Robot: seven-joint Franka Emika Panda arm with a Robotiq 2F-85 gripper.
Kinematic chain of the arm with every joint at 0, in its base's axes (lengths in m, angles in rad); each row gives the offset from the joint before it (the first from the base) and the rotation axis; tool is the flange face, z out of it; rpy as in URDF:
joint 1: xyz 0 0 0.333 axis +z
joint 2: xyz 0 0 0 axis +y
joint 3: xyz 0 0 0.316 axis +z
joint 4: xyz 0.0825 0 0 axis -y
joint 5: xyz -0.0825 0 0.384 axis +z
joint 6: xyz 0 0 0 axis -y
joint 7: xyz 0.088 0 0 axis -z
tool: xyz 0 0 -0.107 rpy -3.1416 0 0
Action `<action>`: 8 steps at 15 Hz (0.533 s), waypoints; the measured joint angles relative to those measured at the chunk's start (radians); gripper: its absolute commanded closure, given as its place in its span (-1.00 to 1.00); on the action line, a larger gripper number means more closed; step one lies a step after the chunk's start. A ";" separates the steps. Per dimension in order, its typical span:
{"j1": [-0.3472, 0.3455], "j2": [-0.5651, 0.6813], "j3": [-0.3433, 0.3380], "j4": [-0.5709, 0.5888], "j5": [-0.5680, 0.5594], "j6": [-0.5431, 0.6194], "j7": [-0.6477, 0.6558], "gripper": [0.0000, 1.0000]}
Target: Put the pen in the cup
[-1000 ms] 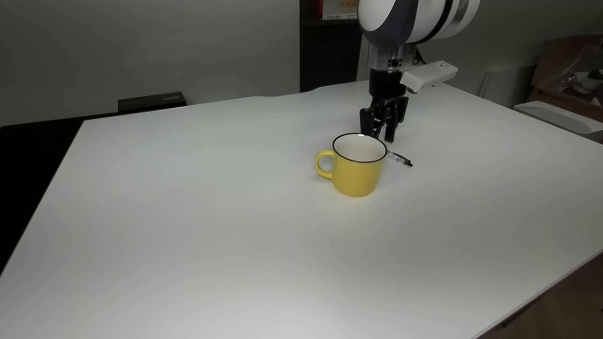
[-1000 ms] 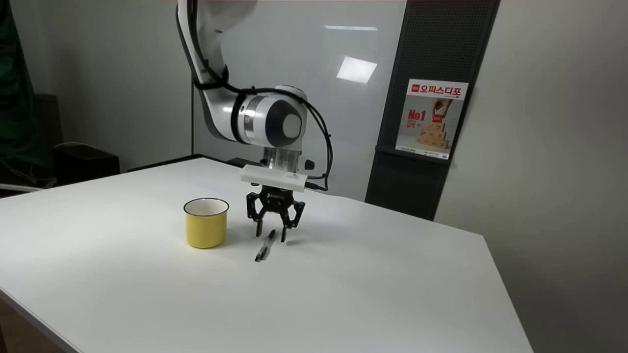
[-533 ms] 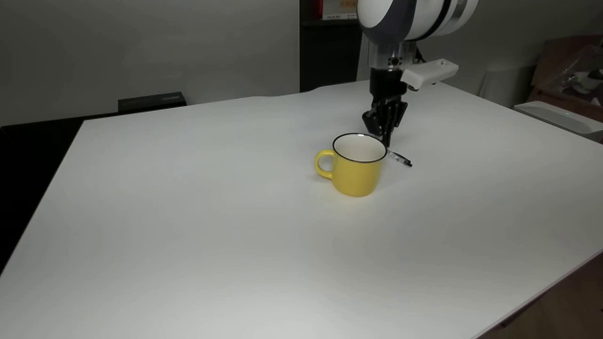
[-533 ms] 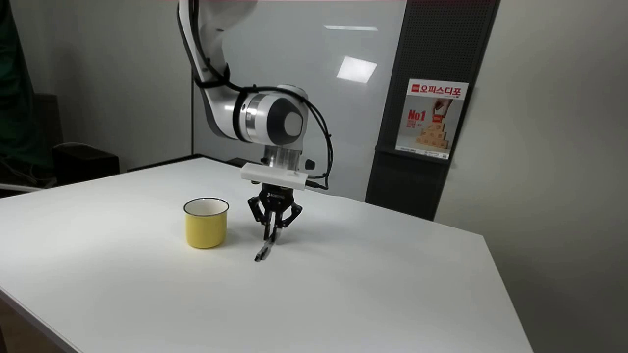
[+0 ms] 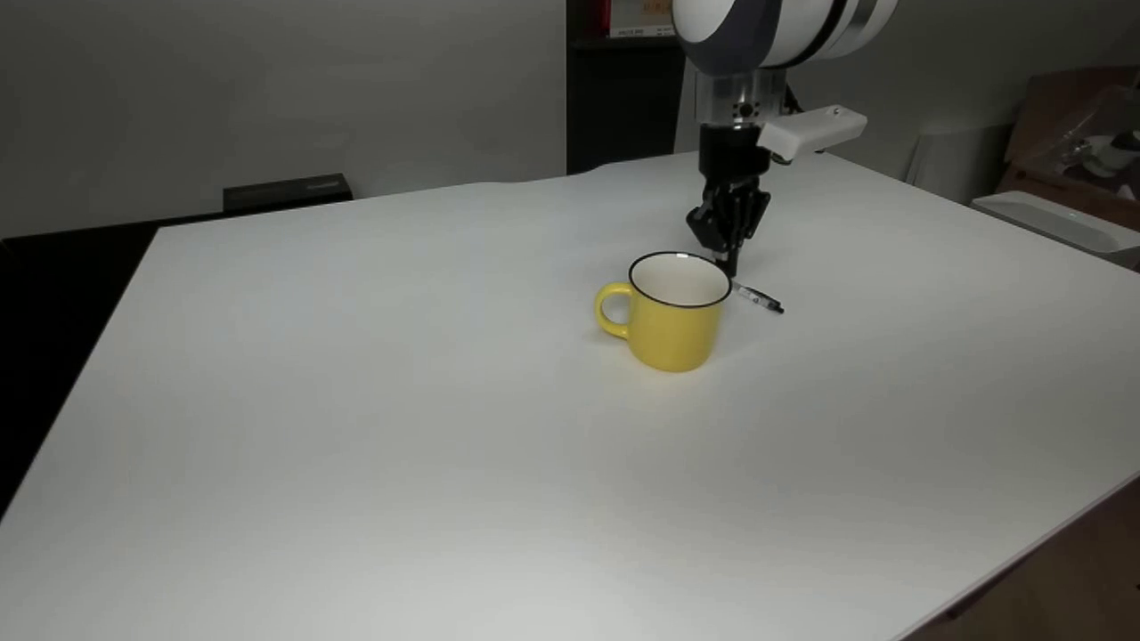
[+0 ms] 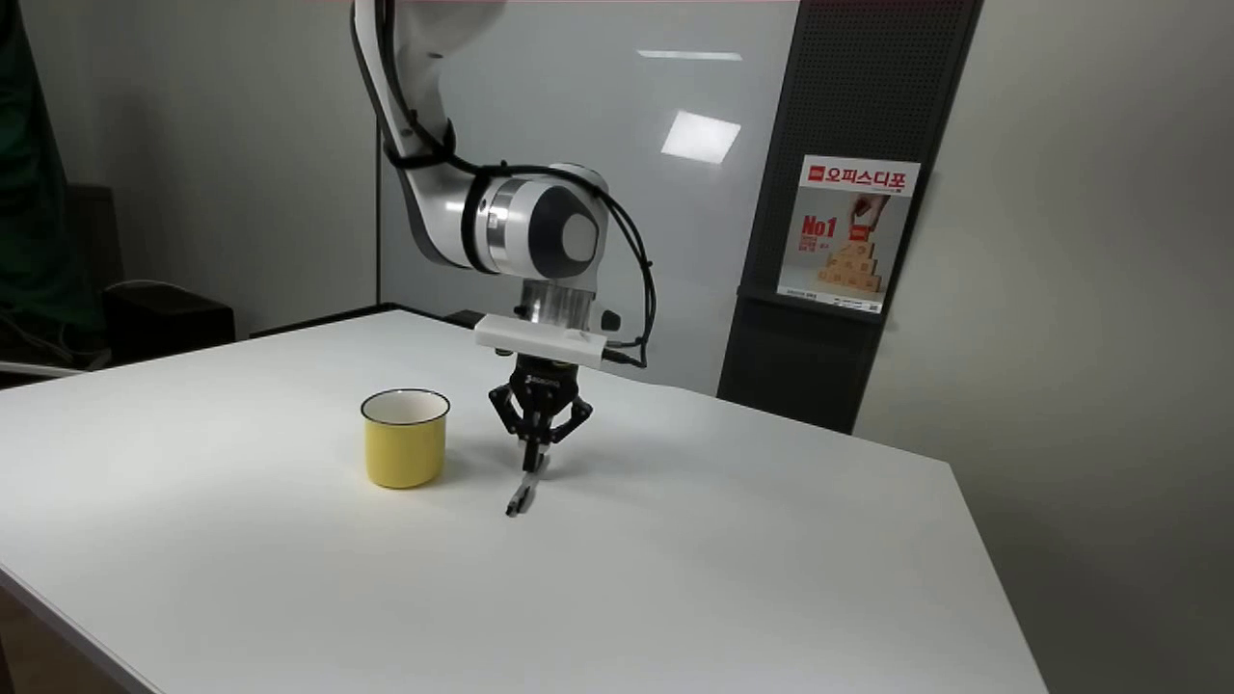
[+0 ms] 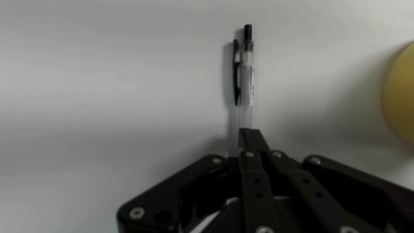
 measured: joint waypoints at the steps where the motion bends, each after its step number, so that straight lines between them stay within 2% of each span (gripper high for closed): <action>1: 0.000 0.000 0.000 0.001 0.000 0.002 0.000 0.49; 3: 0.000 0.001 0.001 0.001 0.000 0.010 0.000 0.39; 8: 0.001 0.001 0.003 -0.002 0.000 0.032 0.000 -0.31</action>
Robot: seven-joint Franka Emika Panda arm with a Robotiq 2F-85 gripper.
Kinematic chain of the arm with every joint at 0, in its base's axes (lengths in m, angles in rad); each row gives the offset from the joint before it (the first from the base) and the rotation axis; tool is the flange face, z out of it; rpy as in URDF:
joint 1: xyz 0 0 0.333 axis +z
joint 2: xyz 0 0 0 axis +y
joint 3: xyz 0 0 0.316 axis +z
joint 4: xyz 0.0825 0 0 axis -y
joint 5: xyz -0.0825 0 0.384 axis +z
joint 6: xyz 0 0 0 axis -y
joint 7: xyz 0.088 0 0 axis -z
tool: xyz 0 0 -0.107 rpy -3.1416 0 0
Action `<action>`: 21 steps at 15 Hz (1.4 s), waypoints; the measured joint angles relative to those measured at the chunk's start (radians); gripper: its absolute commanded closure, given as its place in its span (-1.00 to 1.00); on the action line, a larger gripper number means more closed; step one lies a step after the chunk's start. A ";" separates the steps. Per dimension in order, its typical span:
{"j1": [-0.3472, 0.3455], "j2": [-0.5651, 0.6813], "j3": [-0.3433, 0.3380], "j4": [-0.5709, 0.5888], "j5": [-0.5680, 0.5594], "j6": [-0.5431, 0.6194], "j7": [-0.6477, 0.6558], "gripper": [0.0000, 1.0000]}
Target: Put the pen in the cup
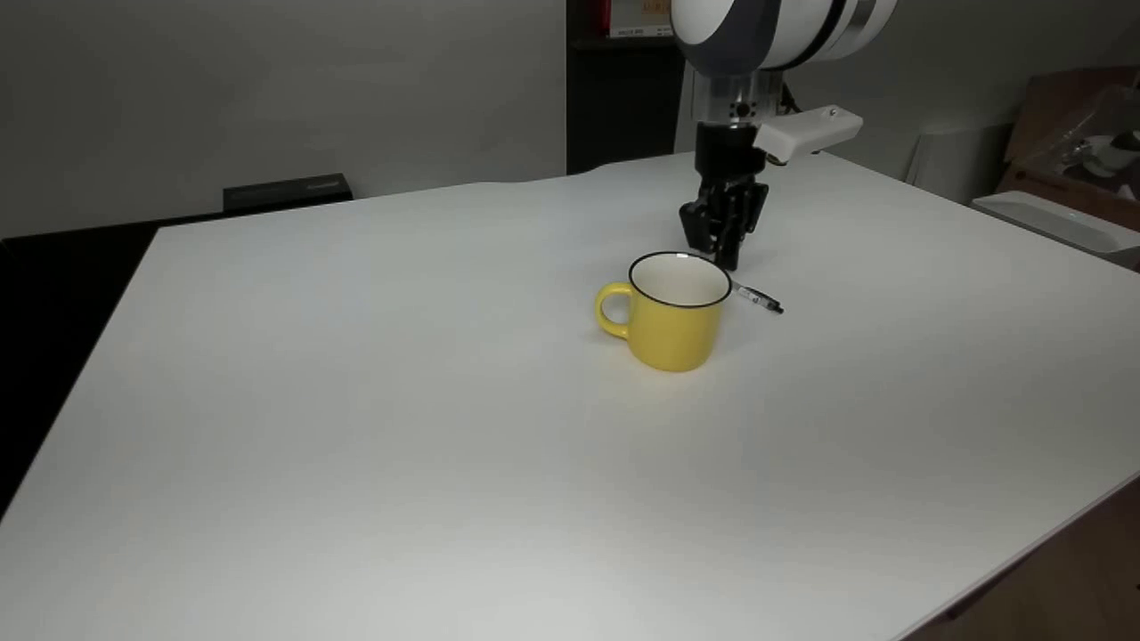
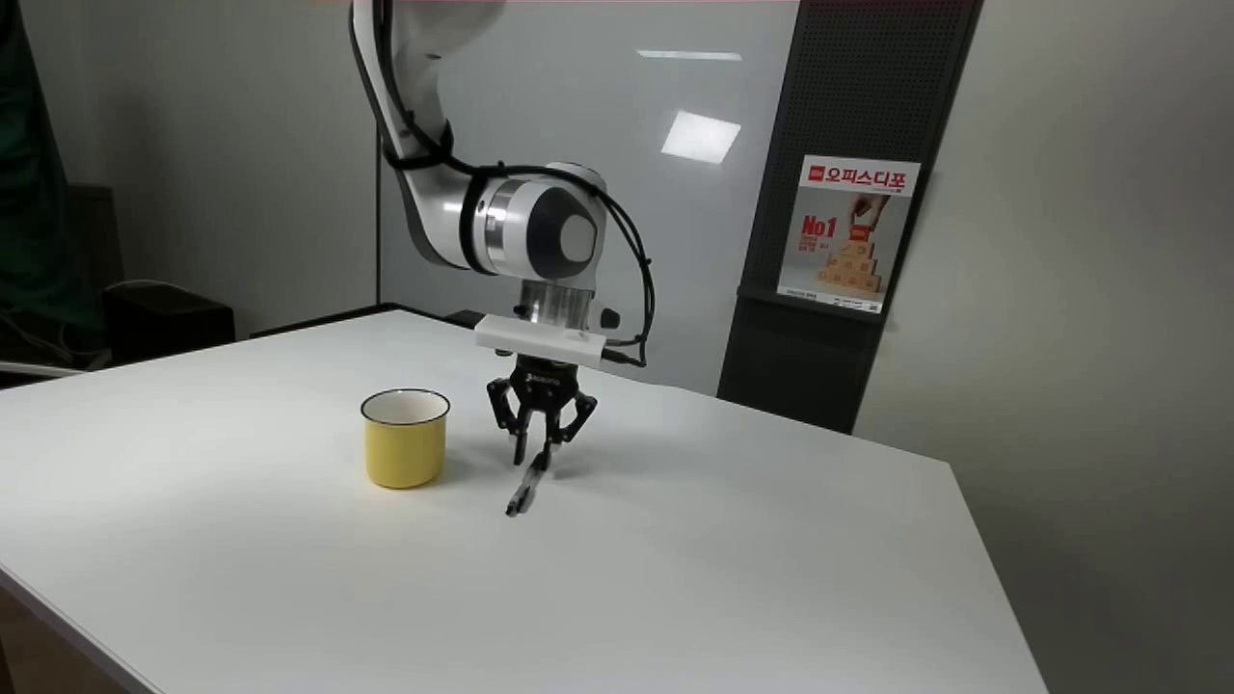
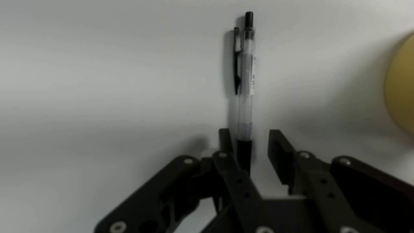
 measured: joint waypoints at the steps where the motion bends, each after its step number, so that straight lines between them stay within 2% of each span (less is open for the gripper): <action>1: 0.000 0.000 0.000 -0.001 0.000 0.002 0.000 -0.43; 5: -0.001 0.001 0.000 -0.010 0.000 0.008 0.000 -0.96; 7: -0.005 0.001 -0.001 -0.044 0.000 0.038 0.000 -1.00; 8: -0.009 0.000 -0.002 -0.070 0.000 0.060 -0.001 -0.39; 9: -0.013 -0.002 -0.002 -0.101 0.000 0.093 -0.001 -0.47; 10: -0.017 -0.009 -0.003 -0.135 0.000 0.131 -0.002 -0.46; 16: -0.049 -0.098 -0.008 -0.439 -0.008 0.439 -0.011 0.35; 17: -0.050 -0.112 -0.009 -0.463 -0.016 0.461 -0.011 0.49; 20: -0.037 -0.130 -0.008 -0.402 -0.020 0.384 -0.009 0.94; 21: -0.033 -0.136 -0.007 -0.375 -0.020 0.352 -0.008 0.98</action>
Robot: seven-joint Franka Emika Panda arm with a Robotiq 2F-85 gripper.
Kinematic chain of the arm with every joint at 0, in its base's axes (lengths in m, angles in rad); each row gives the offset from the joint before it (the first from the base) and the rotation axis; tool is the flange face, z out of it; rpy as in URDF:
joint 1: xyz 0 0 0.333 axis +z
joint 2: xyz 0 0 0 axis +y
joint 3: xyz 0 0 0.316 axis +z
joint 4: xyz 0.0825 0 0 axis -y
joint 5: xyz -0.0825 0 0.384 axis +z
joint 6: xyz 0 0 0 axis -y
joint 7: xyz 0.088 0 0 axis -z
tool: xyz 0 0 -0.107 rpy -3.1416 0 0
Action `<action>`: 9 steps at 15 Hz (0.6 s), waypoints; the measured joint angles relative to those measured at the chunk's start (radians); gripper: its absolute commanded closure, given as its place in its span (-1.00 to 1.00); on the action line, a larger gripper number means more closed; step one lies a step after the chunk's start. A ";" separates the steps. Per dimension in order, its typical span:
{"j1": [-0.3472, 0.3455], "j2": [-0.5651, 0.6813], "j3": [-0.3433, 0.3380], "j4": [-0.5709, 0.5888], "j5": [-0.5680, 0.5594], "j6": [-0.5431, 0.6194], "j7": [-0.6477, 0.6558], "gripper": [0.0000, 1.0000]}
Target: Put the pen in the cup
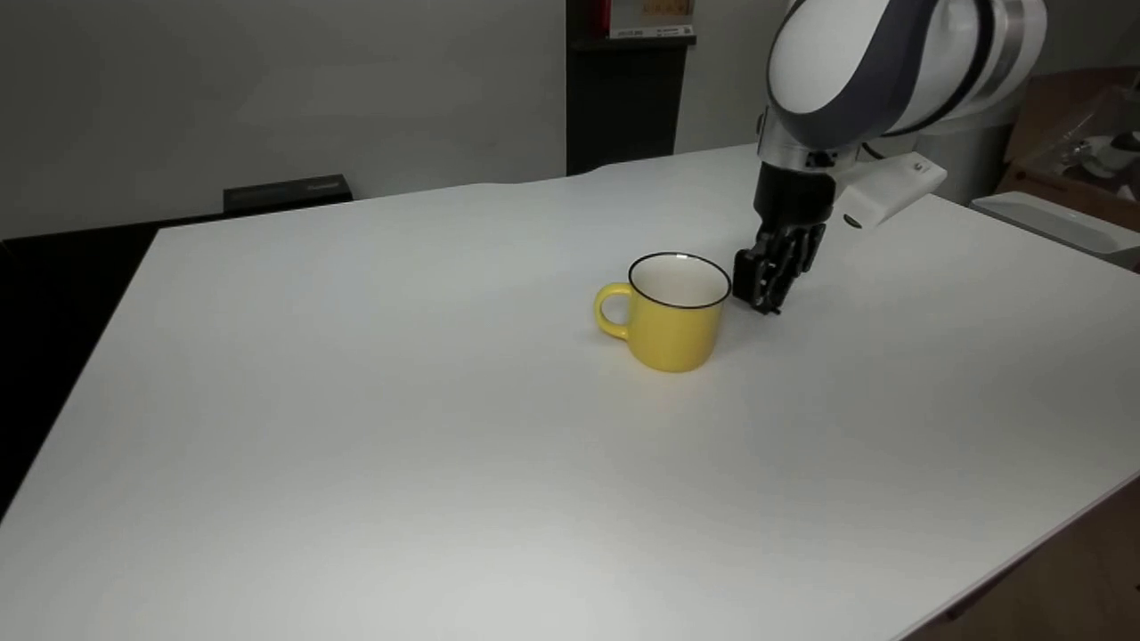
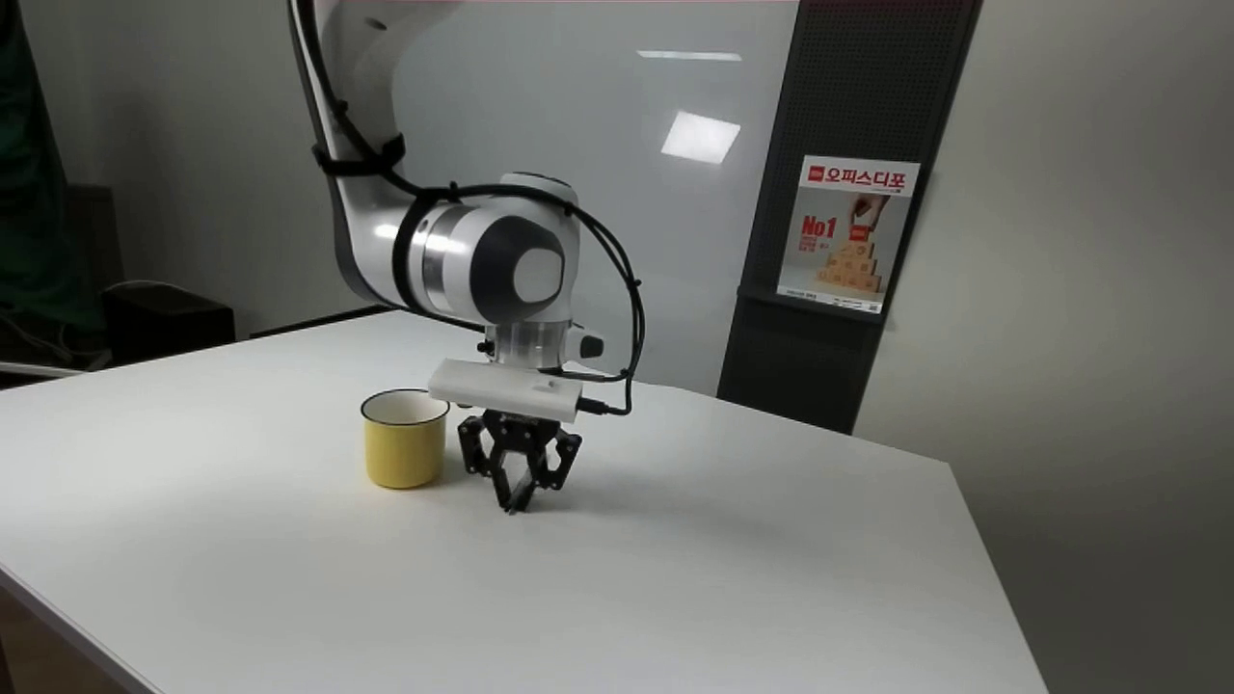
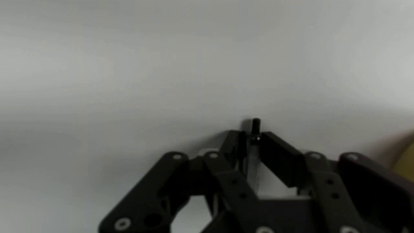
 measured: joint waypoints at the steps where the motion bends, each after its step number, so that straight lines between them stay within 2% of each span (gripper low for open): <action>1: 0.004 -0.005 0.001 0.025 0.000 -0.024 0.000 0.97; 2: 0.008 -0.008 0.002 0.048 0.000 -0.040 0.000 0.91; 9: 0.022 -0.029 0.005 0.123 0.000 -0.104 0.000 0.91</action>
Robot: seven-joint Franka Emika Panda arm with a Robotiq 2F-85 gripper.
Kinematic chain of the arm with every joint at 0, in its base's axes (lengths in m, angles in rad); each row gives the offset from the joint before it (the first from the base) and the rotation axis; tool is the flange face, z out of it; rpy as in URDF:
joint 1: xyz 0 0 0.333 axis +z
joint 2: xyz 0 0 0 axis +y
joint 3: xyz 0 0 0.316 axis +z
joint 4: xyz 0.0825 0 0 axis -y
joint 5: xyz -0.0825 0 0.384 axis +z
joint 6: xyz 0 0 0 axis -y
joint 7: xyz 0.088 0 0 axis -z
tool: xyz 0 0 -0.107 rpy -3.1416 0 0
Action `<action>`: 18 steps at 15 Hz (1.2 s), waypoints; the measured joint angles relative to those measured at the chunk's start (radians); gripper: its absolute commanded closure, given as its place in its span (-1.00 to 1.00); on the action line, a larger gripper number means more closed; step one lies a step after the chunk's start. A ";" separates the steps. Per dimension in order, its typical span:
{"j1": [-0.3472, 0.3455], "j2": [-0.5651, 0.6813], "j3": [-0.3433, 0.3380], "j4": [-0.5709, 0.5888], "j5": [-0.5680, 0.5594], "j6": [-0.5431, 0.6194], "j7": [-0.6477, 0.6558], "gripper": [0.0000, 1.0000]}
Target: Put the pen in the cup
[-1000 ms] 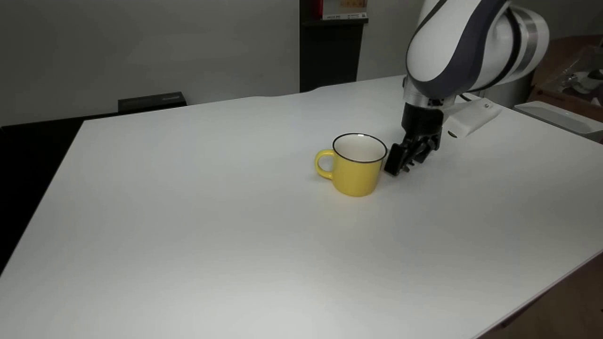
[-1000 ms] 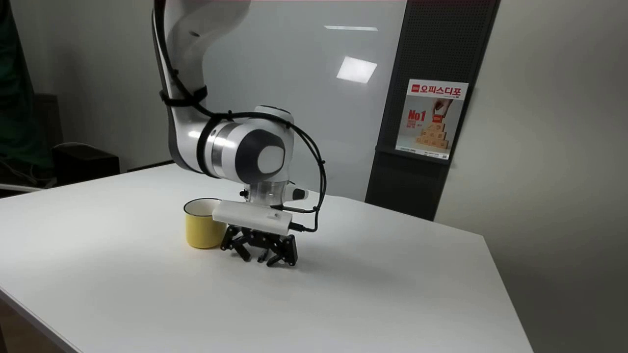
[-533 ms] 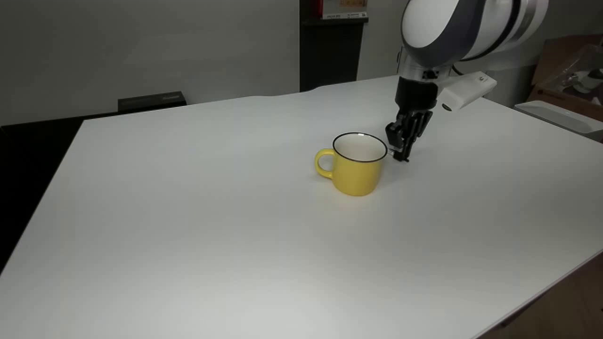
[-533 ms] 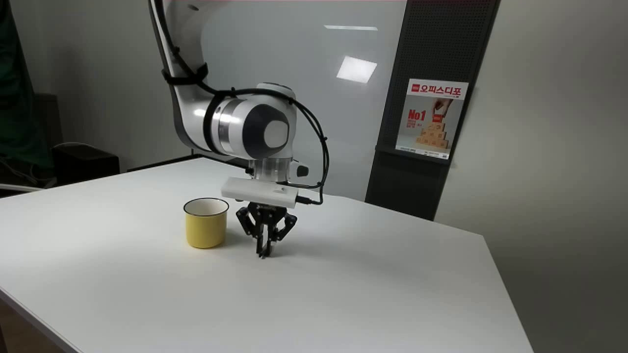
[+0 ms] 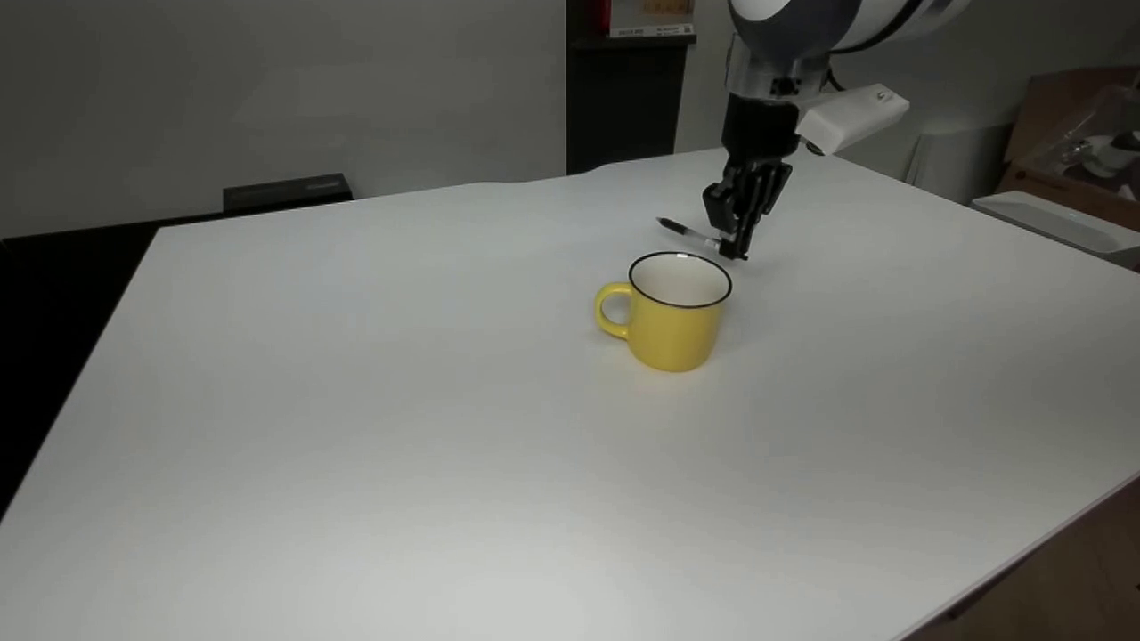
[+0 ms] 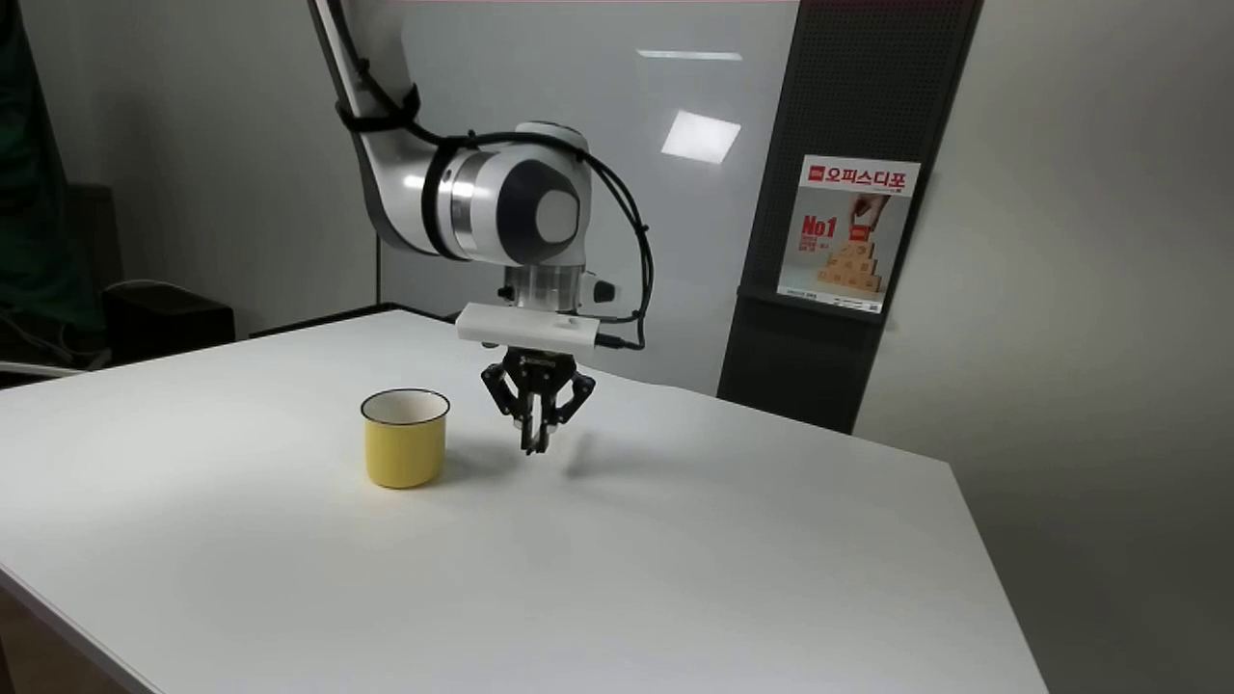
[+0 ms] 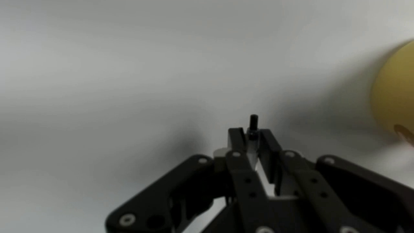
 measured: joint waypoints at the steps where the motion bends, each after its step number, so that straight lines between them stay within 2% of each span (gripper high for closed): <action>1: 0.000 -0.001 0.003 0.010 0.002 -0.025 0.000 0.91; 4: -0.002 -0.034 0.023 0.036 0.007 -0.191 -0.001 0.91; 9: 0.040 -0.180 0.024 0.075 -0.008 -0.604 0.038 0.91; 14: 0.096 -0.286 0.041 0.177 0.002 -1.023 0.062 0.91; 16: 0.109 -0.287 0.047 0.226 0.009 -1.140 0.066 0.91; 18: 0.111 -0.270 0.049 0.263 0.024 -1.200 0.066 0.91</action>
